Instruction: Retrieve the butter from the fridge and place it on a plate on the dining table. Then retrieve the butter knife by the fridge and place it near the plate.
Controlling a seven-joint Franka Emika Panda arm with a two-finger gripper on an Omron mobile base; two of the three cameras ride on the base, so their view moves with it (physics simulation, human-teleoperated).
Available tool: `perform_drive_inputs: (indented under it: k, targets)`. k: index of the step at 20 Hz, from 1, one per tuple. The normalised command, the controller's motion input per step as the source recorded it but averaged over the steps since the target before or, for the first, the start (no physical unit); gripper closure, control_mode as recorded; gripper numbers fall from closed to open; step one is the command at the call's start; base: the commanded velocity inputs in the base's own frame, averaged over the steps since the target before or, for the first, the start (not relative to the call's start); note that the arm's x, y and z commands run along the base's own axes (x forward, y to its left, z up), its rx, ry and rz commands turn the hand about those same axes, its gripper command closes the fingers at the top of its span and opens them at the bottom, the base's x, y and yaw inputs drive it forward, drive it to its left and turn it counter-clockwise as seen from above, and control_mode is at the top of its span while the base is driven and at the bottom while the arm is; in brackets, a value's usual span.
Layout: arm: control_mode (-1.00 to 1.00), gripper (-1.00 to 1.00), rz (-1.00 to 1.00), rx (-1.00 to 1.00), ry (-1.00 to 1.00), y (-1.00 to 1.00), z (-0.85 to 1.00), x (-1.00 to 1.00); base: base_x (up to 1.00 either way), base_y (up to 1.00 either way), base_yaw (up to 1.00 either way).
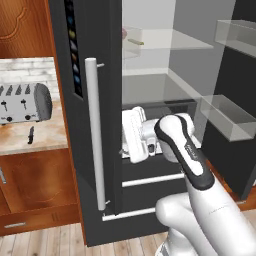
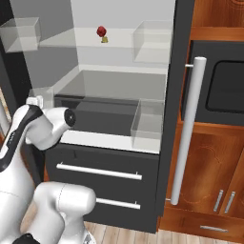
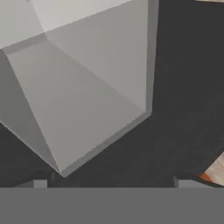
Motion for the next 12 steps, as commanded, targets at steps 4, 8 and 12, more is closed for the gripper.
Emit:
perform_drive_inputs:
  k: [4,8,12]
  targets:
    - [-1.00,-1.00,0.06,0.00,0.08,0.47,-0.17,0.05,0.00,0.00,0.00]
    - [-1.00,-1.00,0.01,0.00,0.00,0.82,-0.09,-0.17,0.00,0.00,0.00]
    - [-1.00,-1.00,-0.02,0.00,0.00,0.74,-0.01,-0.23,0.00,0.00,0.00]
